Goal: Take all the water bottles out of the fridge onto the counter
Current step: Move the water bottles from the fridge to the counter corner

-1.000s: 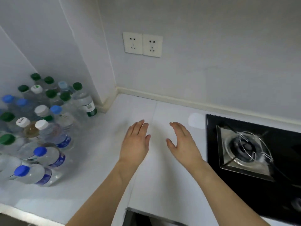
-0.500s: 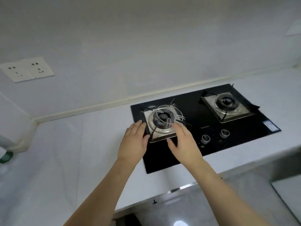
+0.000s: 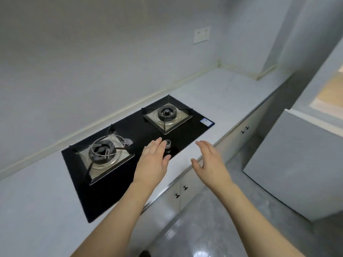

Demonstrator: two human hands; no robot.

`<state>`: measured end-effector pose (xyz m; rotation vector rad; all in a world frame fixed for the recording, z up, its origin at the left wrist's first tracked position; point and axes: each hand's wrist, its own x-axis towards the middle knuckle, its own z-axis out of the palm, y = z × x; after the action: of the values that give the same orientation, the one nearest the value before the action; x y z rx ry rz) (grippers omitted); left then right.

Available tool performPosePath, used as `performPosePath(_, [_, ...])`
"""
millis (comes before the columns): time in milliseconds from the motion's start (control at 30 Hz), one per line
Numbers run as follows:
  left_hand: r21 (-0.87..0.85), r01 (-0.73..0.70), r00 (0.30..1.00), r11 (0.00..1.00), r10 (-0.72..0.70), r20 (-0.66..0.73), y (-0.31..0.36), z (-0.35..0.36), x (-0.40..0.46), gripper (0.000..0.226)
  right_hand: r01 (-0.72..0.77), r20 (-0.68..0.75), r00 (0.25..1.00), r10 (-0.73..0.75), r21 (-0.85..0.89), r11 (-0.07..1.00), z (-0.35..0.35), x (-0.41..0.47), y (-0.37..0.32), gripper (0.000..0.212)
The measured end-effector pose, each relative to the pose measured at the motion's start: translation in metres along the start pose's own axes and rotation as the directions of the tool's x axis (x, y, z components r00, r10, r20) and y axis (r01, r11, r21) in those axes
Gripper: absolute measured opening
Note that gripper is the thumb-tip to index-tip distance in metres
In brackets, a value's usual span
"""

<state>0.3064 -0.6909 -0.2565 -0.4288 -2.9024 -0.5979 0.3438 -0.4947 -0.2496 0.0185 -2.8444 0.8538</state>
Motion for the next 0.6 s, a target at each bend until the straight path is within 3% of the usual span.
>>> performPosePath(233, [0.011,-0.217,0.976,0.976,0.216,0.039,0.083,0.03,0.041,0.054,-0.167,-0.113,0.979,0.169,0.023,0.986,-0.054,-0.014,0.068,0.057])
performPosePath(600, [-0.093,-0.435,0.895,0.896,0.441,0.065,0.182,0.1,0.128,0.046,-0.347,-0.238,0.909,0.344,0.029,0.937,-0.111,0.001,0.169,0.053])
